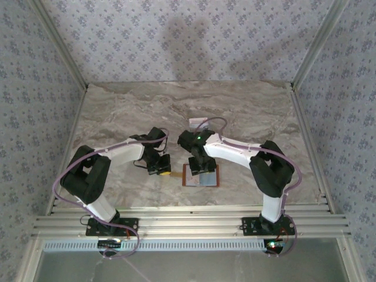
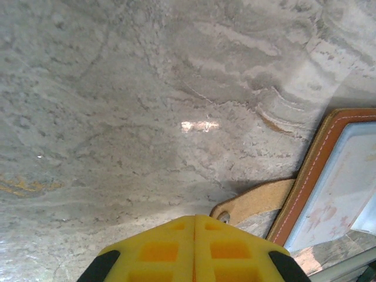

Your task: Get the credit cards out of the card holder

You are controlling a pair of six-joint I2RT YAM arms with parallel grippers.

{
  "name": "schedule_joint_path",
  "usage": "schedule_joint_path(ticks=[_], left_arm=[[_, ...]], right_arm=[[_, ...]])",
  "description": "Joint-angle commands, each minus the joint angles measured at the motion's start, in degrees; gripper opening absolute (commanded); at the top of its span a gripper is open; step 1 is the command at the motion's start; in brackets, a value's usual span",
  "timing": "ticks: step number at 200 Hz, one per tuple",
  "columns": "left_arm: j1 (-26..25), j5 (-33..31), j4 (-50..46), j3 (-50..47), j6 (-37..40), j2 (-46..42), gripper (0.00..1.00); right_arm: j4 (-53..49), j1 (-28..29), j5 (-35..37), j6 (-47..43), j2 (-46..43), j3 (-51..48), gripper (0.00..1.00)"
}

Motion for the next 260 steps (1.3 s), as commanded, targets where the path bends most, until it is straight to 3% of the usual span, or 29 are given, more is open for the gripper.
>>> schedule_joint_path(ticks=[1, 73, 123, 177, 212, 260], left_arm=[[-0.5, -0.1, -2.1, 2.3, 1.2, 0.4, 0.09], [-2.5, 0.0, -3.5, 6.3, 1.0, 2.2, 0.09], [-4.2, -0.4, -4.9, 9.4, 0.2, 2.2, 0.09], [-4.3, -4.0, -8.8, 11.1, 0.6, 0.1, 0.09], [-4.0, -5.7, -10.8, 12.2, 0.9, -1.5, 0.09], [-5.4, -3.3, -10.0, 13.5, 0.4, -1.2, 0.10]], right_arm=[[-2.7, -0.8, 2.5, 1.0, -1.5, -1.6, 0.46], [-0.8, -3.9, 1.7, 1.0, -3.3, -6.6, 0.44], [4.1, -6.6, -2.8, -0.2, -6.5, -12.2, 0.44], [5.2, -9.2, -2.9, -0.5, -10.8, -16.6, 0.46], [9.7, -10.5, -7.0, -1.5, -10.6, -19.5, 0.45], [16.3, -10.9, -10.9, -1.7, -10.5, -22.5, 0.40]])
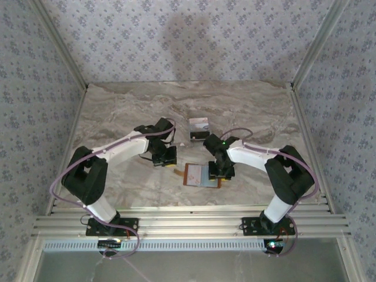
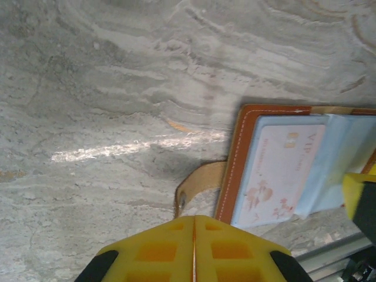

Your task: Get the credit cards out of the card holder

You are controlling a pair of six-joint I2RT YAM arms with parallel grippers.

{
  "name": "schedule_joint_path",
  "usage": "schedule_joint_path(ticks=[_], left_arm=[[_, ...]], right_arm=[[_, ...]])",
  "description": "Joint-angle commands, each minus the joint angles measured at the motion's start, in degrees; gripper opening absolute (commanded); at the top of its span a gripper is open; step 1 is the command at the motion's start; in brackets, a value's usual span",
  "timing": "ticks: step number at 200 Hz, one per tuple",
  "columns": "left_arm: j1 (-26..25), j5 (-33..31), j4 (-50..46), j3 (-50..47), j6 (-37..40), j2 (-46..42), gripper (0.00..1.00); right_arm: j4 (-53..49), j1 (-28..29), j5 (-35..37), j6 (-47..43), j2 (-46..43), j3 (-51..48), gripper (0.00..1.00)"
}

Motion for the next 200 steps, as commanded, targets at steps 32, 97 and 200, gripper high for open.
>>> schedule_joint_path(ticks=[32, 97, 200], left_arm=[[-3.4, 2.2, 0.7, 2.2, -1.1, 0.8, 0.10], [-4.4, 2.7, 5.6, -0.8, -2.3, 4.9, 0.10], [-4.5, 0.2, 5.6, -4.1, -1.5, 7.7, 0.08]], right_arm=[[5.9, 0.6, -4.1, -0.8, 0.0, -0.6, 0.35], [3.8, 1.8, -4.8, -4.5, 3.4, 4.2, 0.32], [-4.7, 1.8, -0.7, -5.5, -2.1, 9.2, 0.36]])
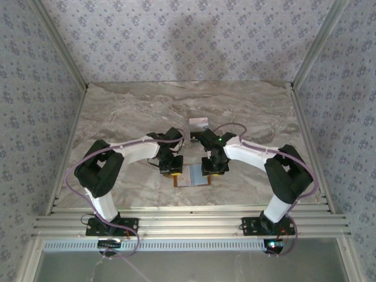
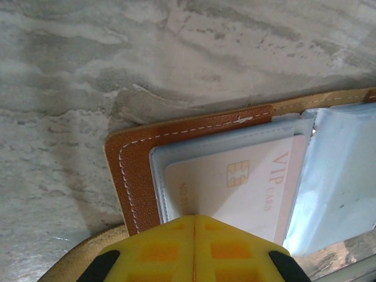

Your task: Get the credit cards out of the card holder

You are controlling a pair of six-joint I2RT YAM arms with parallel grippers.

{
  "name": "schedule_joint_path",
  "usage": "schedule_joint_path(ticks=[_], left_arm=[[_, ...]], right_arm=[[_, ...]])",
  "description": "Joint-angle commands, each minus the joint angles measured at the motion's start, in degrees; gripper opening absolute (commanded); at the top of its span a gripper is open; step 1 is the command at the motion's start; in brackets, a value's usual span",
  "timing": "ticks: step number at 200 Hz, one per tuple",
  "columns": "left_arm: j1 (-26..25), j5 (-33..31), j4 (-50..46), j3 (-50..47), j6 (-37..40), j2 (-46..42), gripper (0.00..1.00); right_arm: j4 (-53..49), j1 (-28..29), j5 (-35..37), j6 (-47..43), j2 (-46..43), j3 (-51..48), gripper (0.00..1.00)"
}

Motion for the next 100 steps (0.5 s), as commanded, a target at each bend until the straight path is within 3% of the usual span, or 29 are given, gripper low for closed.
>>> schedule_joint_path(ticks=[1, 63, 100], left_arm=[[-0.1, -1.1, -0.8, -1.1, 0.2, 0.2, 0.08], [-0.1, -1.8, -1.7, -0.5, 0.1, -1.7, 0.09], [-0.1, -2.3, -2.5, -0.4, 0.1, -3.0, 0.09]], right_arm=[[-3.2, 0.1, 1.2, -0.7, -2.7, 2.7, 0.36], [8.8, 0.2, -12.4, 4.6, -2.2, 1.5, 0.28], [16.1, 0.5, -16.9, 7.5, 0.7, 0.1, 0.24]])
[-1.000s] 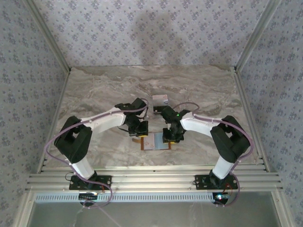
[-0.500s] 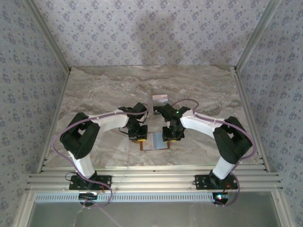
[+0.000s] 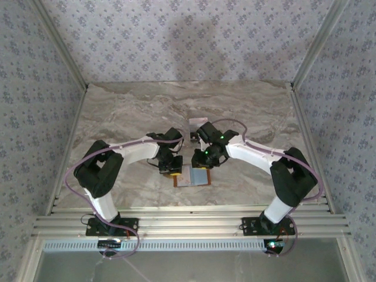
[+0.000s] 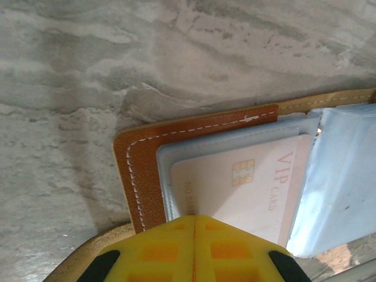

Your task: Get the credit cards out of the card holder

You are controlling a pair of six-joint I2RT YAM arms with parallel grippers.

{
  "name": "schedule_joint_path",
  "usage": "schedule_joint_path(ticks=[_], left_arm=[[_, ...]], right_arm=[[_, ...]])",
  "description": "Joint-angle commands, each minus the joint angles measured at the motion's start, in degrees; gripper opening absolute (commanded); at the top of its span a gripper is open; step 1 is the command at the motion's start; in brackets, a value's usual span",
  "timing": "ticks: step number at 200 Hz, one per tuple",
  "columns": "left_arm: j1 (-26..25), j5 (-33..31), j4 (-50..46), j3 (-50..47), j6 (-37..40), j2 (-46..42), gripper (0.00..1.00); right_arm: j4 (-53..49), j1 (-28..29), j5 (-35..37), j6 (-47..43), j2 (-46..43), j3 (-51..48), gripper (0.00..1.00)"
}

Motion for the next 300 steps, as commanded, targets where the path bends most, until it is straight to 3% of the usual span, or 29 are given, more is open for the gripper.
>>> schedule_joint_path(ticks=[1, 76, 165, 300], left_arm=[[0.0, -1.3, -2.1, -0.3, 0.1, -2.4, 0.09], [-0.1, -1.4, -1.4, -1.2, 0.4, -0.8, 0.08], [-0.1, -1.5, -1.4, -1.8, 0.6, -0.5, 0.08], [0.0, -1.2, -1.3, -1.8, 0.5, -0.4, 0.08]], right_arm=[[5.3, 0.5, -5.0, 3.0, 2.2, -1.5, 0.24], [8.1, 0.7, -6.6, 3.0, 7.5, -1.5, 0.17], [10.9, 0.9, -7.7, 3.0, 10.7, -3.2, 0.17], [15.2, 1.3, -11.2, 4.4, 9.4, -5.3, 0.14]])
